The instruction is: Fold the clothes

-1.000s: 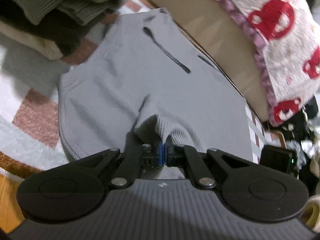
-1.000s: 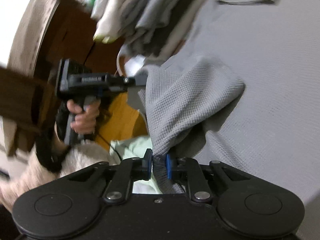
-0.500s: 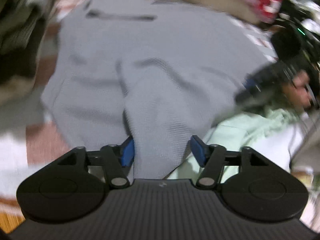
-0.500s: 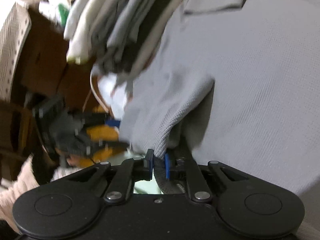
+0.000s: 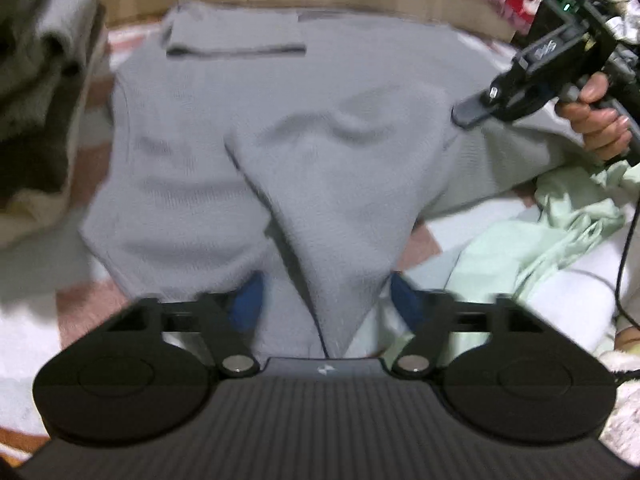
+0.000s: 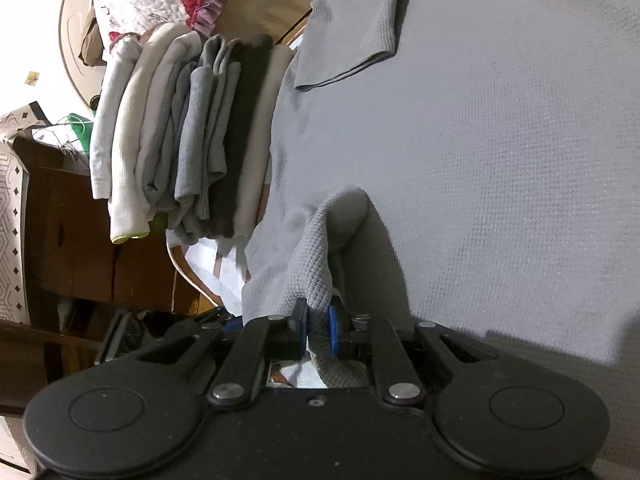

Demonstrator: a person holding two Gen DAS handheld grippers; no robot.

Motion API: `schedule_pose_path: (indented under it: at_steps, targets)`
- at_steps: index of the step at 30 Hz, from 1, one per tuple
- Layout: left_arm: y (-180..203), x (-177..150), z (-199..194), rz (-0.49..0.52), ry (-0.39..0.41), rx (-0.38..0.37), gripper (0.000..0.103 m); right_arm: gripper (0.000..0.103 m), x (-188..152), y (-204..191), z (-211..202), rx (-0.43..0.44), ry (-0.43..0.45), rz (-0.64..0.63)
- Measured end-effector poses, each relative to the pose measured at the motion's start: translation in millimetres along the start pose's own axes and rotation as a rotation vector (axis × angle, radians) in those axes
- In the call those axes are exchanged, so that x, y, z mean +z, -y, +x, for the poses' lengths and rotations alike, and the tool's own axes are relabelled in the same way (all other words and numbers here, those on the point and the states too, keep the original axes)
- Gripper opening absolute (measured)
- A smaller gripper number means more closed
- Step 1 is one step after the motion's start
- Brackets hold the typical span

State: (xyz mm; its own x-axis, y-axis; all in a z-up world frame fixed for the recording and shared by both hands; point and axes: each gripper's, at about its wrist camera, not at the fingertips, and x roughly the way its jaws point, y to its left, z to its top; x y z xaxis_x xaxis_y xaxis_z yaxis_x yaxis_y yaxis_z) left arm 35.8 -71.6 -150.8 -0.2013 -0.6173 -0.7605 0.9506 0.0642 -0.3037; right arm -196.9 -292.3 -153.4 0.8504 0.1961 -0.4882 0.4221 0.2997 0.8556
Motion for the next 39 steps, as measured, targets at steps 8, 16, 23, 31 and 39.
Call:
schedule_pose_path:
  at_steps: [8,16,23,31,39]
  targets:
    - [-8,-7,-33,-0.039,-0.085,-0.075,0.003,0.012,-44,-19,13,-0.021,-0.272,-0.040]
    - [-7,-24,-7,-0.100,-0.278,-0.015,0.003,0.029,-56,-40,38,-0.206,-0.369,-0.272]
    - [-7,-20,-21,-0.148,-0.209,-0.009,0.003,0.040,-50,-95,3,-0.288,-0.125,-0.685]
    - [-13,-12,-31,-0.300,-0.112,-0.005,0.003,0.067,-73,-130,97,-0.210,-0.283,-0.982]
    - [20,13,-32,-0.188,-0.119,0.176,0.010,0.008,-74,-119,126,-0.342,-0.292,-1.089]
